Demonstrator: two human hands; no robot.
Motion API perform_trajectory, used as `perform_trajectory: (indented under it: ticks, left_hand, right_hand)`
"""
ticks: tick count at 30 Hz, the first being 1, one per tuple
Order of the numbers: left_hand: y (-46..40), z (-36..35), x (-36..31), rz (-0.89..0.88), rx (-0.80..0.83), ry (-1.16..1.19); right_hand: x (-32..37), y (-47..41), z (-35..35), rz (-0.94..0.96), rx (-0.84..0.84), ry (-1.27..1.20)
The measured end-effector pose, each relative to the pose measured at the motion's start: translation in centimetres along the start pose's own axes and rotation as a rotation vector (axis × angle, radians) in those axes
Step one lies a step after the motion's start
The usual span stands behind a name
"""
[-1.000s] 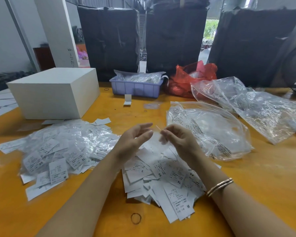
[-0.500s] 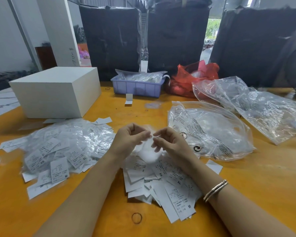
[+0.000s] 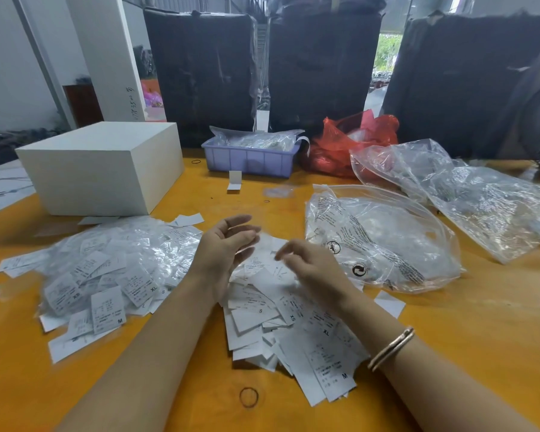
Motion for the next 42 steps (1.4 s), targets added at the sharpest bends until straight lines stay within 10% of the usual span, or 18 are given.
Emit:
perform_trajectory:
  ticks: [4, 17, 29, 42]
  left_hand:
    - [-0.1, 0.0, 0.0, -0.025, -0.023, 0.037]
    - [0.0, -0.1, 0.1, 0.016, -0.065, -0.001]
    - [-0.2, 0.4, 0.0, 0.048, -0.210, 0.227]
    - [0.2, -0.6, 0.2, 0.042, -0.099, 0.092]
  right_hand:
    - [0.3, 0.1, -1.7, -0.001, 0.143, 0.654]
    - [-0.6, -0.3, 1.0, -0.119, -0.200, -0.444]
    - [0.7, 0.7, 1.0, 0.237, 0.034, -0.417]
    - [0.5, 0.6, 0.9, 0.210, 0.048, -0.413]
Point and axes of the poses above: each hand's wrist, its own y-axis away from the middle knuckle, its own z-axis out of the back of the hand, x = y × z, the point moved 2 cm from there along -y, towards the middle knuckle, and after that the axes turned 2 degrees about x, right-handed, at the moved point
